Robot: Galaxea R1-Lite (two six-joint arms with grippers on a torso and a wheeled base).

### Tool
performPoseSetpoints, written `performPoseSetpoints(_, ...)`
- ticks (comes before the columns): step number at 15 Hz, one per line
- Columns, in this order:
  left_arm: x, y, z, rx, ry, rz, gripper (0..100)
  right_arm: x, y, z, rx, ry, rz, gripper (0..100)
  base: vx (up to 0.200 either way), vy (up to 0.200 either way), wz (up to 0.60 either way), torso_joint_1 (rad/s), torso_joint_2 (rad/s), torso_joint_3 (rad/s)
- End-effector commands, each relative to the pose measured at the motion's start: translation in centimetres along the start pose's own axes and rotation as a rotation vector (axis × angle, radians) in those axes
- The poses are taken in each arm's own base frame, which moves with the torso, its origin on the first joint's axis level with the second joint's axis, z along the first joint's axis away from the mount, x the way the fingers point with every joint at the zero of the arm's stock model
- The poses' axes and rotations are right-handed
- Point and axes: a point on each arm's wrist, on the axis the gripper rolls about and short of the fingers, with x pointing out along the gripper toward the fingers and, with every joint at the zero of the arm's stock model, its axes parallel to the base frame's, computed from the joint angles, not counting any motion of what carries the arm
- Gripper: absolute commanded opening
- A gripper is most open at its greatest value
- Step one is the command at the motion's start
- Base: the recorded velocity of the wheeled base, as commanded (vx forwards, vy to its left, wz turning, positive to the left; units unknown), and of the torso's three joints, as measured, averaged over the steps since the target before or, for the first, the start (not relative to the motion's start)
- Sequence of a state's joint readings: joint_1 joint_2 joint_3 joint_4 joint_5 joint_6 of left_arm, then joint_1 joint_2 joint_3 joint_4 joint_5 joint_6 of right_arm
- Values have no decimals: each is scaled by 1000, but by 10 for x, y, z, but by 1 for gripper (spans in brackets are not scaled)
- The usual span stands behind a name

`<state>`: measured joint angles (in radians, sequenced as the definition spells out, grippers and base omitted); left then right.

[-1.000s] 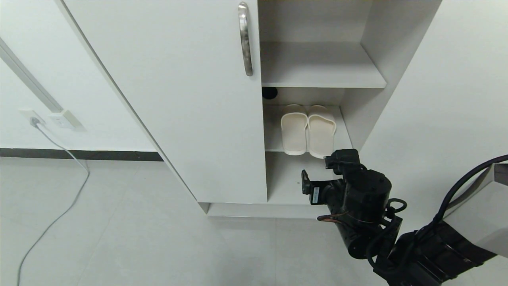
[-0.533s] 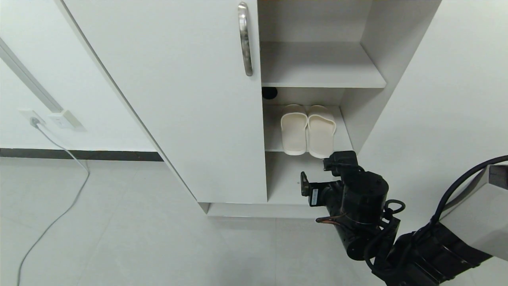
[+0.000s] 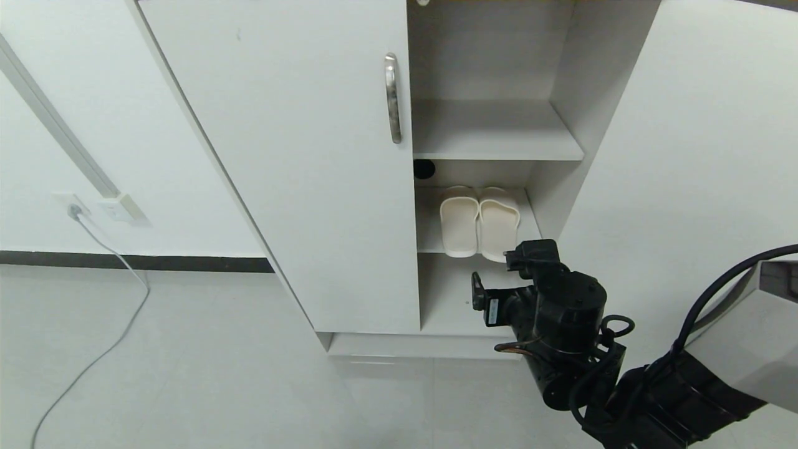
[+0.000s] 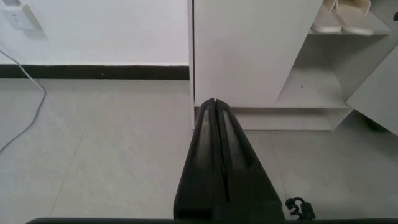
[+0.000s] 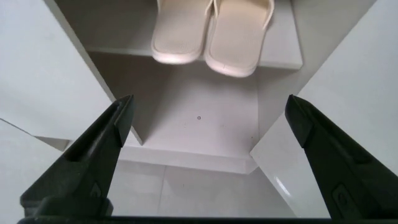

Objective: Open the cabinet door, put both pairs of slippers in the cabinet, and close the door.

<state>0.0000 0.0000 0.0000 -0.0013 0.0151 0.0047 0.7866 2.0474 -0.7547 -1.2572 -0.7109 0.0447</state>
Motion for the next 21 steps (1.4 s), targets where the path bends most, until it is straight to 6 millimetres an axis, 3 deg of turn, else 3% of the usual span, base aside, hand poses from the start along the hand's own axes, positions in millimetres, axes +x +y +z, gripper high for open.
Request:
performPoseSetpoints(1, 0, 0, 0, 1, 0, -1, 0, 1, 1, -2, -4, 4, 1, 100, 0, 0, 0, 2, 2, 212)
performPoseSetpoints(10, 0, 0, 0, 1, 0, 2, 0, 4, 1, -11, -21, 24, -8, 100, 0, 0, 0, 3, 0, 201)
performPoseSetpoints(15, 0, 0, 0, 1, 0, 0, 0, 6, -2, -12, -22, 25, -17, 100, 0, 0, 0, 0, -2, 27)
performPoseSetpoints(21, 0, 0, 0, 3, 0, 0, 0, 7, -4, -12, -22, 26, -26, 100, 0, 200, 0, 5, 2, 4)
